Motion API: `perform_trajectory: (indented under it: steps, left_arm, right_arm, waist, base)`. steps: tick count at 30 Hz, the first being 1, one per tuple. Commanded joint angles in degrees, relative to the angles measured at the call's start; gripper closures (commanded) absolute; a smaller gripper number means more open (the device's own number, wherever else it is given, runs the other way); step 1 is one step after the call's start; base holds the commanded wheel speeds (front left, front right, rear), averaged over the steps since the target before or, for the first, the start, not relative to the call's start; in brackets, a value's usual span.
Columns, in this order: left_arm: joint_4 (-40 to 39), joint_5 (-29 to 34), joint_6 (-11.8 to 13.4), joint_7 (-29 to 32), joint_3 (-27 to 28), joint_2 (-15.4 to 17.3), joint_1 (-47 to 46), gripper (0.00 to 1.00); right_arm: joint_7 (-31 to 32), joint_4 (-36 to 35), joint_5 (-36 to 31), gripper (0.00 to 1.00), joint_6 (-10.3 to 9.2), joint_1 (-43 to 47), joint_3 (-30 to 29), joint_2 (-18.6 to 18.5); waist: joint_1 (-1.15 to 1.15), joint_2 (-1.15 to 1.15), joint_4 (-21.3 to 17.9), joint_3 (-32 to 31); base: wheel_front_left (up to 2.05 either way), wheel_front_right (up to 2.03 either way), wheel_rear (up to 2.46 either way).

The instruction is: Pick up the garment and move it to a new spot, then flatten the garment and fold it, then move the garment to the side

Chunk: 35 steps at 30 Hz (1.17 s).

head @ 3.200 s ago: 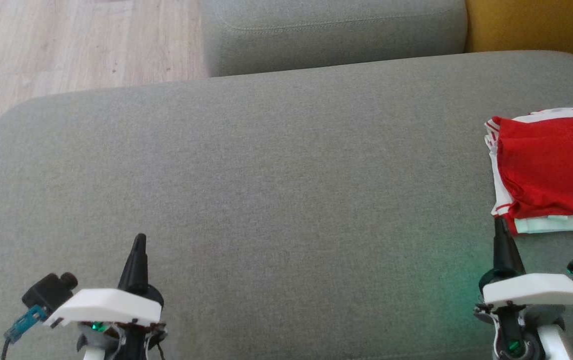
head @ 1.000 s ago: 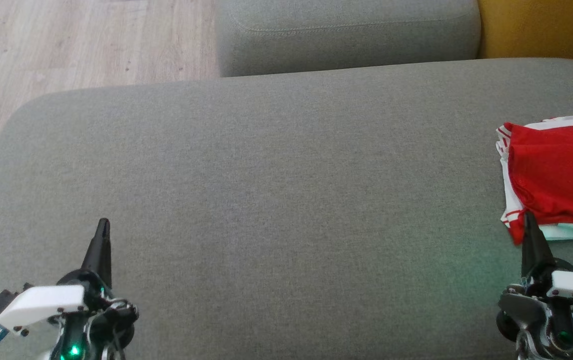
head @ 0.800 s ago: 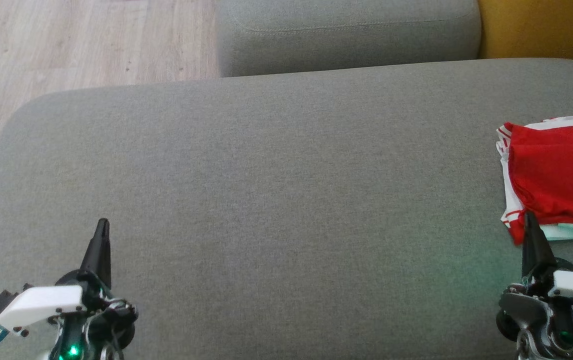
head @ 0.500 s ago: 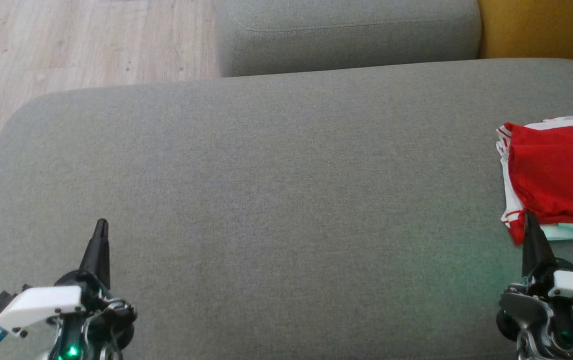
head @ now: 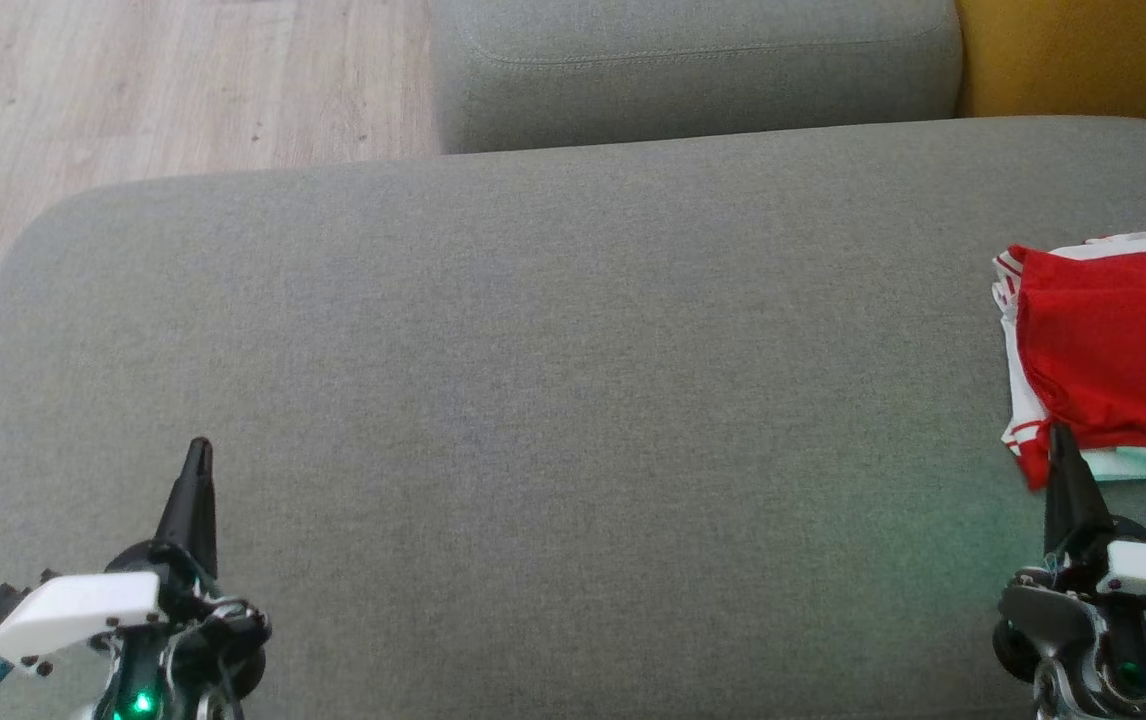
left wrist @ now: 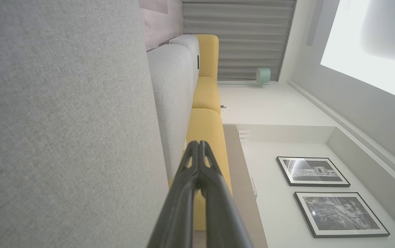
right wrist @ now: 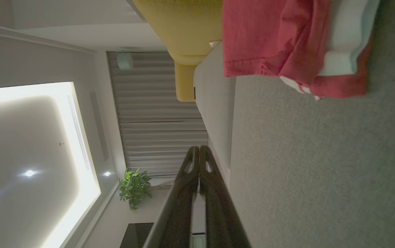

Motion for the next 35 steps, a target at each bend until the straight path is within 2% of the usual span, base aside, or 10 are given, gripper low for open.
perform_trajectory:
  steps: [1, 35]
  left_arm:
    - [-1.7, 0.1, -0.4, 0.4, 2.1, 0.7, -3.3, 1.0]
    - [-1.7, 0.4, -0.4, 0.7, 2.4, 0.5, -3.4, 1.0]
  right_arm:
    - [0.3, -2.2, 0.4, 1.0, -0.05, -2.9, 1.1, -0.3]
    - [0.4, -2.2, 0.3, 1.0, -0.05, -2.9, 1.1, -0.3]
  waist:
    - [0.0, 0.0, 0.0, 0.0]
    - [0.0, 0.0, 0.0, 0.0]
  base:
    - [0.0, 0.0, 0.0]
    - [0.0, 0.0, 0.0]
